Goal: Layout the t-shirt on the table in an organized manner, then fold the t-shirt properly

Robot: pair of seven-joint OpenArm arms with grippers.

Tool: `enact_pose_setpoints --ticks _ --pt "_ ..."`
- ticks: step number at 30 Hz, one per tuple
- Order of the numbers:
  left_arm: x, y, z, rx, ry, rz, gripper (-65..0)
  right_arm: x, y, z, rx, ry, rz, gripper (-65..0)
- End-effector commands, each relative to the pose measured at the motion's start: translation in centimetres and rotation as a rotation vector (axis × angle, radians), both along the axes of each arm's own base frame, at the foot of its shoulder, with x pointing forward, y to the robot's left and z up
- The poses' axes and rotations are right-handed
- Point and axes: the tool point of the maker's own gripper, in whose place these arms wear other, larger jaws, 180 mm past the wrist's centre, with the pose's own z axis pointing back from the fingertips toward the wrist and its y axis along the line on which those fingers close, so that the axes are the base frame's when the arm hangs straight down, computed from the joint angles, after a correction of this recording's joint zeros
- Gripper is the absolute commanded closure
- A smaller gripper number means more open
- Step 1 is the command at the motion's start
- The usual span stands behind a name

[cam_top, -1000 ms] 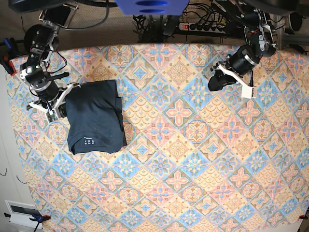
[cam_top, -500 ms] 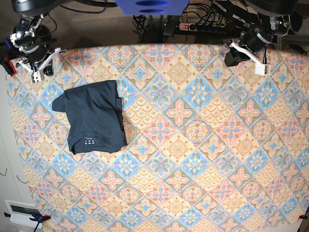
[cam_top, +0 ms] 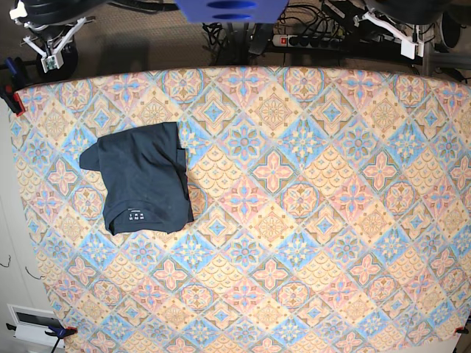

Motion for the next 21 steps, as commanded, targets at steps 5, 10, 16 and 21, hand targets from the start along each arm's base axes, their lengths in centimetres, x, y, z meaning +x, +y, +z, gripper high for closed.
enact_pose_setpoints --ticks 5,10,16,21 --pt "-2.5 1.7 -2.9 0.109 0.099 0.003 0.0 -3.5 -1.3 -2.3 0.032 0.090 -0.083 -0.2" --pt "-4.5 1.7 -7.8 0.118 0.204 0.009 0.0 -8.5 -0.2 -6.1 0.126 0.230 -0.166 -0.2" --pt "-5.8 0.4 -14.3 0.123 0.275 -0.045 0.0 -9.0 0.9 -11.8 0.202 0.371 -0.131 -0.2" --pt "-5.8 -2.1 -19.1 0.127 0.269 -0.118 0.0 -10.6 1.3 -14.6 0.224 0.414 -0.170 -0.2"
